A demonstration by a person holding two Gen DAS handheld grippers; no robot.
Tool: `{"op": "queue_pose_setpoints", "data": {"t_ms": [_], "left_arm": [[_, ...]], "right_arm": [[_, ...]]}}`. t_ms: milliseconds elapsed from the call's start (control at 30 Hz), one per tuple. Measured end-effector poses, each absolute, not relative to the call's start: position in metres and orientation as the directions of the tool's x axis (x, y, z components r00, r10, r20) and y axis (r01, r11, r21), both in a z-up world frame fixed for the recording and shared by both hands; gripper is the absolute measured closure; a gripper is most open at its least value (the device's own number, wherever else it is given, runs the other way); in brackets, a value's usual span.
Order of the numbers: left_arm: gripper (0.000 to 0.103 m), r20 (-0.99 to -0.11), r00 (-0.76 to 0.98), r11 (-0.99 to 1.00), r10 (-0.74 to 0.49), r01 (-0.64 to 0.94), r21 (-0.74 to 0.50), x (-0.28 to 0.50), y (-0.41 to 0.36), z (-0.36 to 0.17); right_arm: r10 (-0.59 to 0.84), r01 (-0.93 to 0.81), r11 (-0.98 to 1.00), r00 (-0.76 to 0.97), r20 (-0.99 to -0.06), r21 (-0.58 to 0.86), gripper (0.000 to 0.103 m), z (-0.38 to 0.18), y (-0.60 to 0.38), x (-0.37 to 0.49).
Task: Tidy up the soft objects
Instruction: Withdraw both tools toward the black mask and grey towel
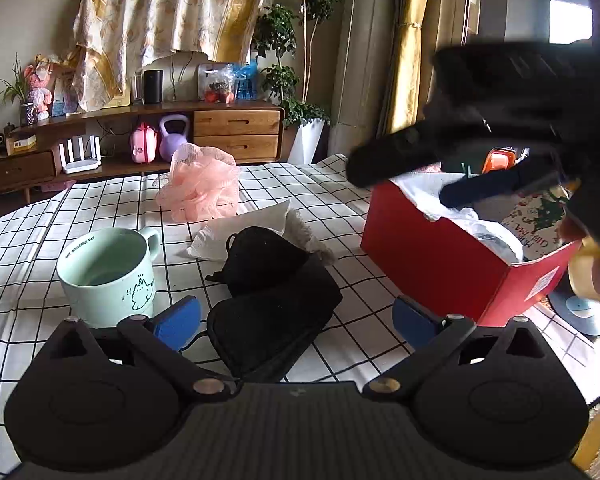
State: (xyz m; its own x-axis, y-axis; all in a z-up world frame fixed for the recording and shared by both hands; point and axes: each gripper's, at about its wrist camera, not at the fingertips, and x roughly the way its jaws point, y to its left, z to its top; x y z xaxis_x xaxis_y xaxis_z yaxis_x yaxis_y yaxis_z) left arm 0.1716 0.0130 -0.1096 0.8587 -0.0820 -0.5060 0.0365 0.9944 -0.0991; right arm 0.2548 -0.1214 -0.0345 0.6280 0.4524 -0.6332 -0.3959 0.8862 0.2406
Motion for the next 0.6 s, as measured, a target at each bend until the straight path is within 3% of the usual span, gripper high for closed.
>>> {"op": "queue_pose_setpoints", "data": {"t_ms": [300, 433, 600], "left_arm": [[0.0, -0.53, 0.846, 0.996, -0.06, 0.019, -0.082, 0.208, 0.016, -0.13], [0.0, -0.539, 0.84, 0.996, -0.062, 0.013, -0.094, 0.223, 0.018, -0.138], [0.0, -0.552, 0.831, 0.995, -0.069, 0.019, -0.096, 0.238, 0.019, -0.148]], "right_arm": [[0.389, -0.345, 0.914, 0.586, -0.711, 0.216, 0.007, -0.039, -0.093, 0.321], [0.352, -0.283, 0.932, 0.562, -0.749, 0.226, 0.019, -0.056, -0.085, 0.35], [0.319, -0.248, 0.945, 0.539, -0.78, 0.215, 0.025, -0.076, -0.08, 0.369]]}}
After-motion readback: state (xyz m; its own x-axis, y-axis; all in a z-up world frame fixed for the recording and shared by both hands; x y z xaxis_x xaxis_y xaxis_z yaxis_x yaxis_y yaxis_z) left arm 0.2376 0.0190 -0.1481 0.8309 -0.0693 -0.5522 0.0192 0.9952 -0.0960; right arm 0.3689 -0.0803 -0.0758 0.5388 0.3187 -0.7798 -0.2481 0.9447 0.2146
